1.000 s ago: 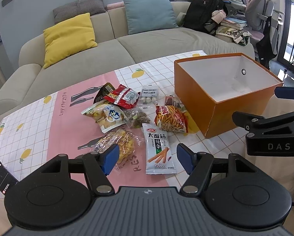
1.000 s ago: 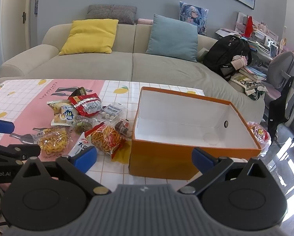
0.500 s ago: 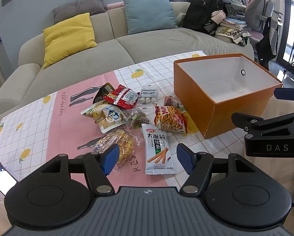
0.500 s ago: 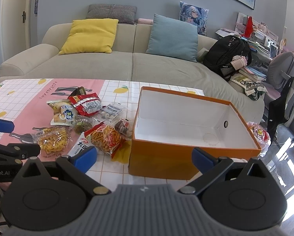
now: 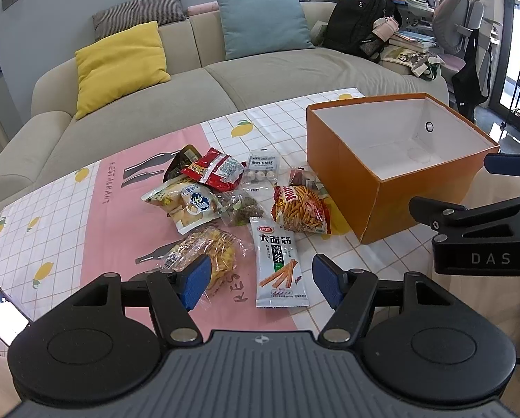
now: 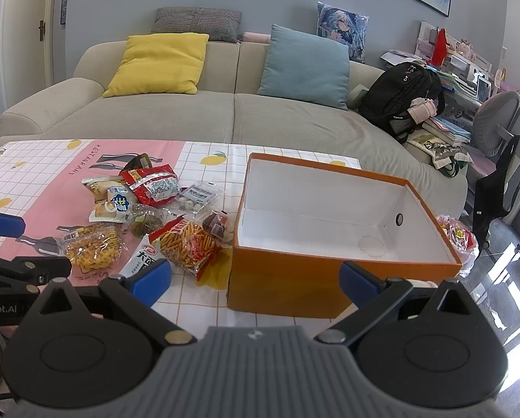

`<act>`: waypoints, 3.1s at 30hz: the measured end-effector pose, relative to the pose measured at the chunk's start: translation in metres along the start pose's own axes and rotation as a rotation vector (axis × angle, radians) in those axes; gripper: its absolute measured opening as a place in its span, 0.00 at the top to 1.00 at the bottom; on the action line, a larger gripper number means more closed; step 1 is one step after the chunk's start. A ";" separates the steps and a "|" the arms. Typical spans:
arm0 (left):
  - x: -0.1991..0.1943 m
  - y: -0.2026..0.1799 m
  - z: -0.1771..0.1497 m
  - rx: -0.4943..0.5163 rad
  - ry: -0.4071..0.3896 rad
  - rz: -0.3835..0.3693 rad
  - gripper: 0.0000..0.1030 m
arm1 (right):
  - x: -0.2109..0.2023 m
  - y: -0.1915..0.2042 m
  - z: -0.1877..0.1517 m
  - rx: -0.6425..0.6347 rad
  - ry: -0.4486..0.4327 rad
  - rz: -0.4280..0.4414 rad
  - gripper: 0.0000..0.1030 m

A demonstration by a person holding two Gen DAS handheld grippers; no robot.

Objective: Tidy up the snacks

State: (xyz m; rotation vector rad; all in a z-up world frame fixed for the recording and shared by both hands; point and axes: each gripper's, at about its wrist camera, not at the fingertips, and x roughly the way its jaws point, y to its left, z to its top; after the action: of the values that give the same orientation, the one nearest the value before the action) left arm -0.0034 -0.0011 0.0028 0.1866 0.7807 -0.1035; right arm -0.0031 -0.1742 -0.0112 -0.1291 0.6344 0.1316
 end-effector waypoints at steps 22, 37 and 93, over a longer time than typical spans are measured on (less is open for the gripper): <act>-0.001 -0.001 0.000 -0.002 0.001 -0.002 0.24 | 0.000 0.000 0.000 0.000 -0.001 -0.001 0.03; -0.007 -0.008 -0.008 0.006 0.014 -0.030 0.24 | 0.002 -0.003 0.000 0.008 0.018 0.002 0.03; 0.179 0.117 -0.013 0.221 0.170 -0.313 0.00 | 0.199 0.100 0.012 -0.333 0.170 0.192 0.22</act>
State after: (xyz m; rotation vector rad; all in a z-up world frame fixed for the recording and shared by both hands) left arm 0.1335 0.1119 -0.1179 0.2838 0.9642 -0.4764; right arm 0.1462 -0.0574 -0.1280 -0.4040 0.7906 0.4150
